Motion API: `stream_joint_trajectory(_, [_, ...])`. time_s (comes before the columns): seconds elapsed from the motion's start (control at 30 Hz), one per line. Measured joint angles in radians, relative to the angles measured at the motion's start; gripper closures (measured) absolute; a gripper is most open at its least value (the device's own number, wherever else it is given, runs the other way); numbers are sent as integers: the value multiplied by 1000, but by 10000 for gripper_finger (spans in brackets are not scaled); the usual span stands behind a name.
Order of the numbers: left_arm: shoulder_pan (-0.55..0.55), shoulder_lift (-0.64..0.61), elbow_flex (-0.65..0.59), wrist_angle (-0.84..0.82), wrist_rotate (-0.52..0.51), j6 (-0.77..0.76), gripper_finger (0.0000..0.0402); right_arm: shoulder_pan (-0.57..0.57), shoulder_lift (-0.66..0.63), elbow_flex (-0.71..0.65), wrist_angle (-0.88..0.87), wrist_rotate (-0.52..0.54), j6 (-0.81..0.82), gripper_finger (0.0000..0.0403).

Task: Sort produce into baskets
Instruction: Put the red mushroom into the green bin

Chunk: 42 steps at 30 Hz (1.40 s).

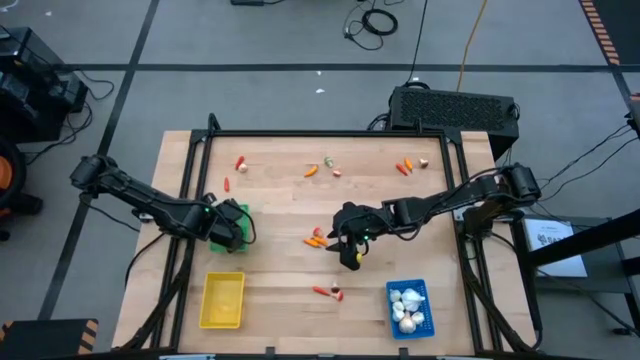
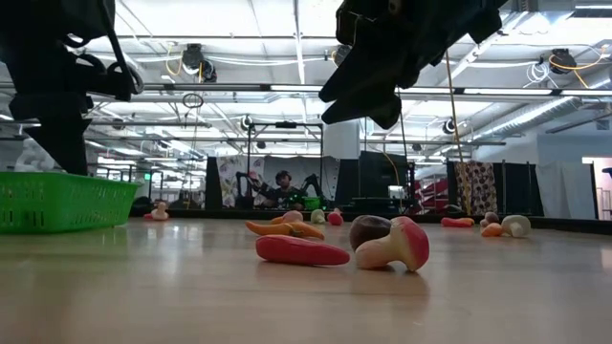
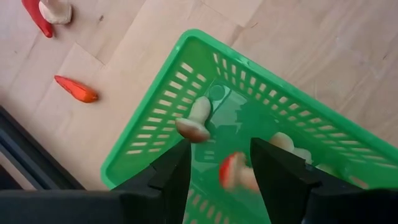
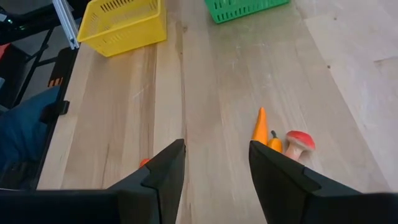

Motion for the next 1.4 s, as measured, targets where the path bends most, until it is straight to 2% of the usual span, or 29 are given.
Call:
stream_joint_trajectory(0.63, [0,0,0,5,0,13,228,0,0,0,0,0,0,234])
stream_joint_trajectory(0.87, [0,0,0,29,-45,72,228,1,0,0,0,0,28,234])
stream_joint_trajectory(1.27, [0,0,8,331,-48,394,228,31,0,0,-1,34,76,234])
stream_joint_trajectory(1.4, [-4,0,20,539,-41,504,228,55,0,0,-1,36,90,234])
